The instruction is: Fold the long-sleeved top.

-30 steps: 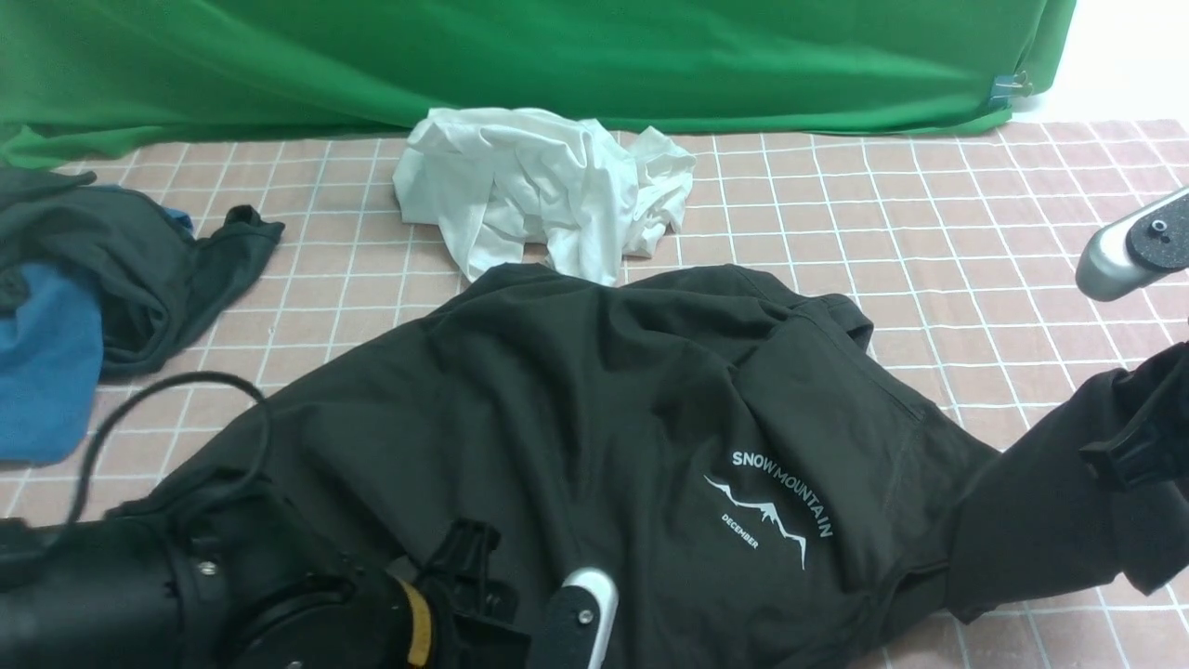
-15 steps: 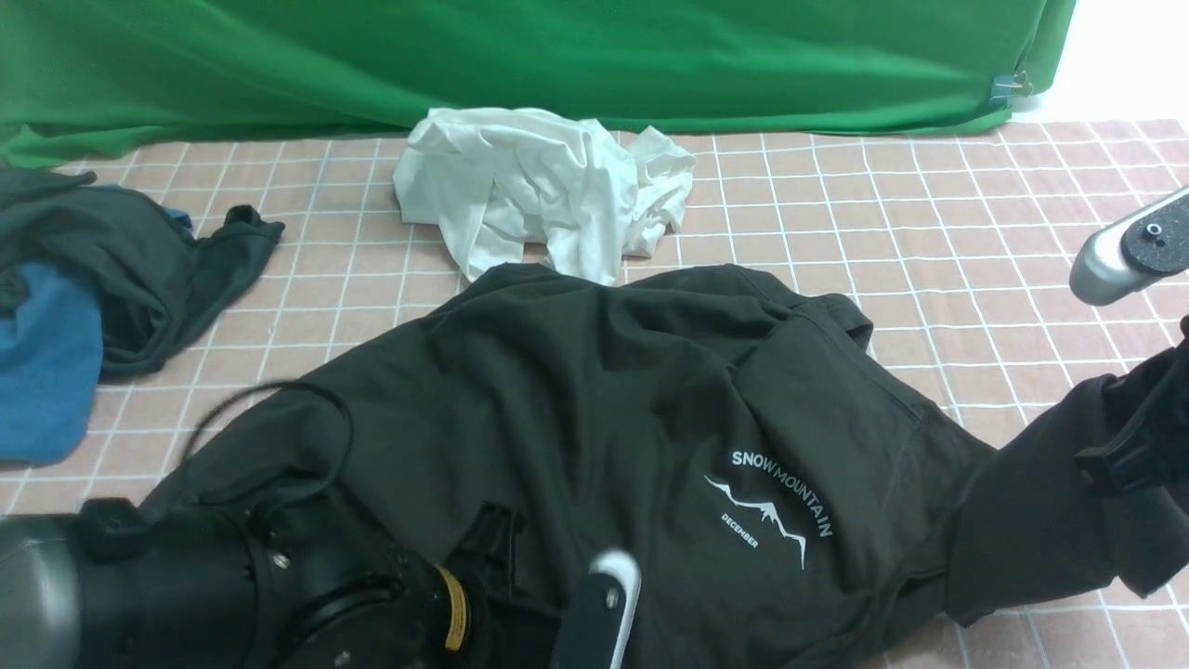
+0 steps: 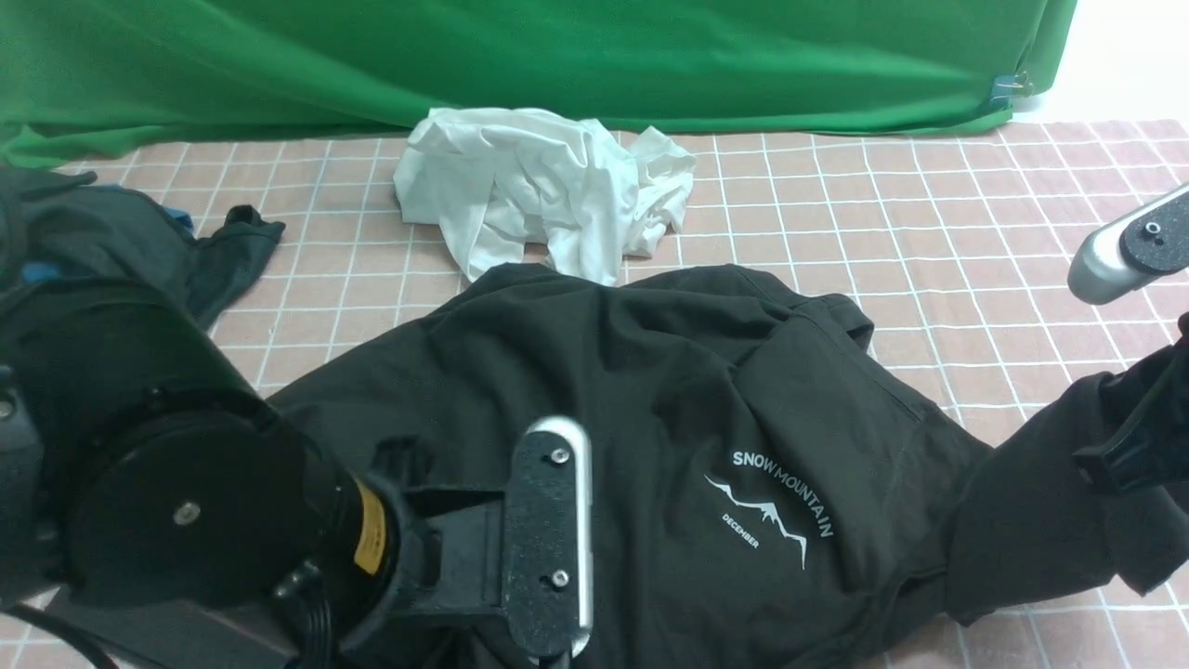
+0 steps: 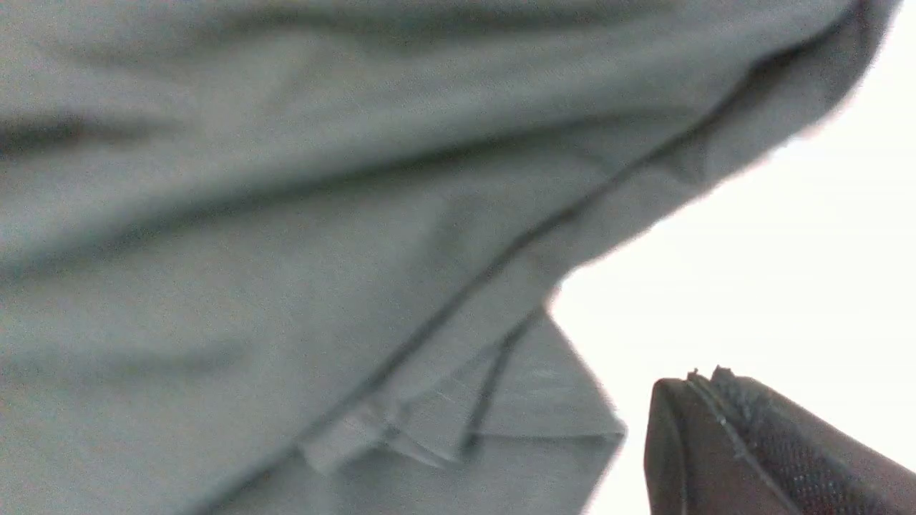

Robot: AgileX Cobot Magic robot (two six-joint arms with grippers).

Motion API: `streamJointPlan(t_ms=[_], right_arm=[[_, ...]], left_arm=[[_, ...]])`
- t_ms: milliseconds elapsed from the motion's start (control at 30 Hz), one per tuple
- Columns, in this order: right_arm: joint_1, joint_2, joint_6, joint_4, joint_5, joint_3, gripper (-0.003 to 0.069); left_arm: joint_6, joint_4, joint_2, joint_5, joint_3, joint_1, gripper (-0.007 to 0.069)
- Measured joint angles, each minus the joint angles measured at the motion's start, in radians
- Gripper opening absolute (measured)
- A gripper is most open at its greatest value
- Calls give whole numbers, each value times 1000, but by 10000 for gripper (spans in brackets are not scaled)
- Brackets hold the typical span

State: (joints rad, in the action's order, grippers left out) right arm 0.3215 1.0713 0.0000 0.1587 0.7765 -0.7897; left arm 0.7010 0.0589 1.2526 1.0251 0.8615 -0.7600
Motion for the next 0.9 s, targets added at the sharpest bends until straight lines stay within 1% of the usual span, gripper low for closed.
streamJointPlan(t_ms=[33,67,100,133,167,200,267,300,367,433,467,500,533,567,633,667,700,833,900], right_arm=[[0,0,0,0,0,0,42],[0,0,0,0,0,0,42],[0,0,0,-1,1,0,42],[0,0,0,-1,2,0,42],[0,0,0,-3,3,0,42],[0,0,0,-3,5,0,42],[0,0,0,-3,5,1,42],[0,0,0,-5,6,1,42],[0,0,-6,-7,7,1,42],[0,0,-8,-12,7,1,42],[0,0,-8,-13,7,1,42],[0,0,-8,-14,7,1,42],[0,0,-8,-14,7,1,42],[0,0,-11,-16,7,1,41],[0,0,-13,-18,7,1,41],[0,0,-14,-18,8,1,41],[0,0,-14,-18,8,1,41],[0,0,-15,-18,8,1,41],[0,0,-15,-19,8,1,41]], left_arm=[[-9,4,1,0,0,11,17],[-71,30,3,-8,-1,67,17],[-86,44,5,-12,-2,88,17],[-118,85,15,-29,-8,174,17],[-126,115,22,-45,-12,229,17],[-131,174,35,-62,-18,316,17],[-132,279,57,-94,-25,438,20],[-108,367,78,-113,-31,516,24],[-43,437,103,-129,-39,576,48],[39,452,141,-135,-46,607,97],[43,451,144,-137,-48,609,109],[65,420,168,-139,-56,610,154],[70,410,179,-141,-61,609,160],[74,373,203,-150,-68,603,218],[44,361,238,-188,-75,601,281],[39,361,243,-192,-76,601,286],[28,361,262,-218,-76,601,319],[23,369,325,-260,-76,601,379],[23,387,344,-289,-76,601,386]])
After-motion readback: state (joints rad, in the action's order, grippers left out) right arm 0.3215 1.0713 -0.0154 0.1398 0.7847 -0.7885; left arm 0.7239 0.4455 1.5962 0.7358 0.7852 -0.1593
